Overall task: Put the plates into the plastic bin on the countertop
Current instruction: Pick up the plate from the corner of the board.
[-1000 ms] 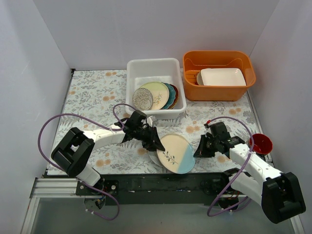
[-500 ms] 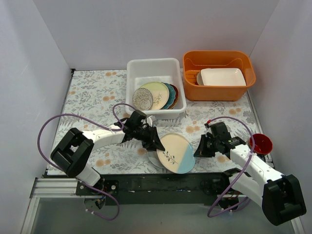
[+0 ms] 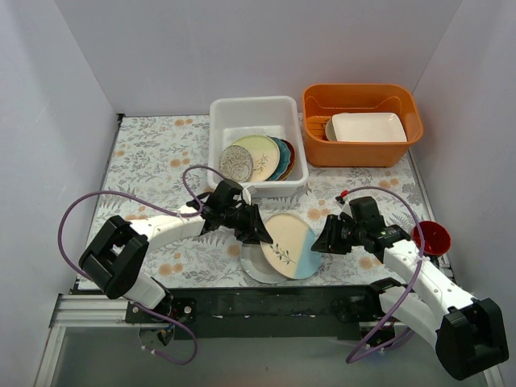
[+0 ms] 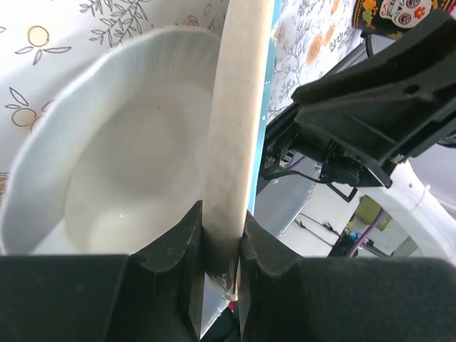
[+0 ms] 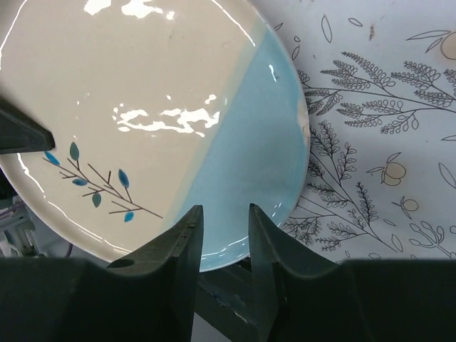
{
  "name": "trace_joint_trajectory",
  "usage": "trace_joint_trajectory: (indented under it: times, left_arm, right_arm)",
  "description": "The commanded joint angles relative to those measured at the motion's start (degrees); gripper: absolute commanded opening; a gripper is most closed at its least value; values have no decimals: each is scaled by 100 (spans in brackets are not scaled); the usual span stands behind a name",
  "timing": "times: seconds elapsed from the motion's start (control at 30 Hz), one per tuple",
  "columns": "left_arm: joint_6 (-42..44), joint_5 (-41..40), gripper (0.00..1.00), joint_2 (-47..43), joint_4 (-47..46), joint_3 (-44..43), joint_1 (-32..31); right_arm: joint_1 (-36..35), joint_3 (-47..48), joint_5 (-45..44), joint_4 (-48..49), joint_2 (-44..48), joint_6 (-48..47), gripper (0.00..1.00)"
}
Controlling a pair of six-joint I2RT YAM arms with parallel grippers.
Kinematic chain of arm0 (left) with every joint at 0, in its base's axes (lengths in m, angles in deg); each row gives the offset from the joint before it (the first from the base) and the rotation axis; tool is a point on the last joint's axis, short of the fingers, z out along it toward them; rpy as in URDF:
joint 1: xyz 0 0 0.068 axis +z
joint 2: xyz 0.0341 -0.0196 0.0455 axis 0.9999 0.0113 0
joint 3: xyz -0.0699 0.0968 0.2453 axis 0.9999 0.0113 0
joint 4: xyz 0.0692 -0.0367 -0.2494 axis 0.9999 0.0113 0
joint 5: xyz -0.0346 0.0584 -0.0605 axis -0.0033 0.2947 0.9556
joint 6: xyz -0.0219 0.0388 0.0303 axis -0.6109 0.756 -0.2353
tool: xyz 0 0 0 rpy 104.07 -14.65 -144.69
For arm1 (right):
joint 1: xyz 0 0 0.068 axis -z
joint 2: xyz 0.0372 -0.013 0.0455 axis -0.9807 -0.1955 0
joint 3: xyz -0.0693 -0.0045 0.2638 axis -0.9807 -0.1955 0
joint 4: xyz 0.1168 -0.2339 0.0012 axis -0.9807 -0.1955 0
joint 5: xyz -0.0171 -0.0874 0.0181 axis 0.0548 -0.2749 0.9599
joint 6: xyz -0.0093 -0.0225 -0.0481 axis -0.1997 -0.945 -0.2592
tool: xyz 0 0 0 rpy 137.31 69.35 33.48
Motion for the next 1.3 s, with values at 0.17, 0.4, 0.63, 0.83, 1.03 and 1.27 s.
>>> trace_joint_trajectory:
  times: [0.17, 0.4, 0.63, 0.83, 1.03, 1.27]
  left_arm:
    - [-56, -115, 0, -33, 22, -361, 8]
    - [-196, -150, 0, -244, -109, -309, 8]
    - [-205, -53, 0, -297, -197, -299, 8]
    - [-311, 26, 0, -279, -391, -317, 8]
    - [-337, -18, 0, -384, -391, -343, 8]
    - [-355, -35, 0, -551, -347, -299, 8]
  right_arm:
    - [-19, 274, 250, 58, 132, 108, 49]
    - [-19, 336, 294, 75, 132, 108, 67]
    - [-11, 380, 303, 84, 185, 64, 90]
    - [-19, 485, 259, -21, 343, -6, 96]
    - [-11, 521, 259, 40, 334, 3, 98]
    - [-19, 503, 338, 163, 264, 73, 98]
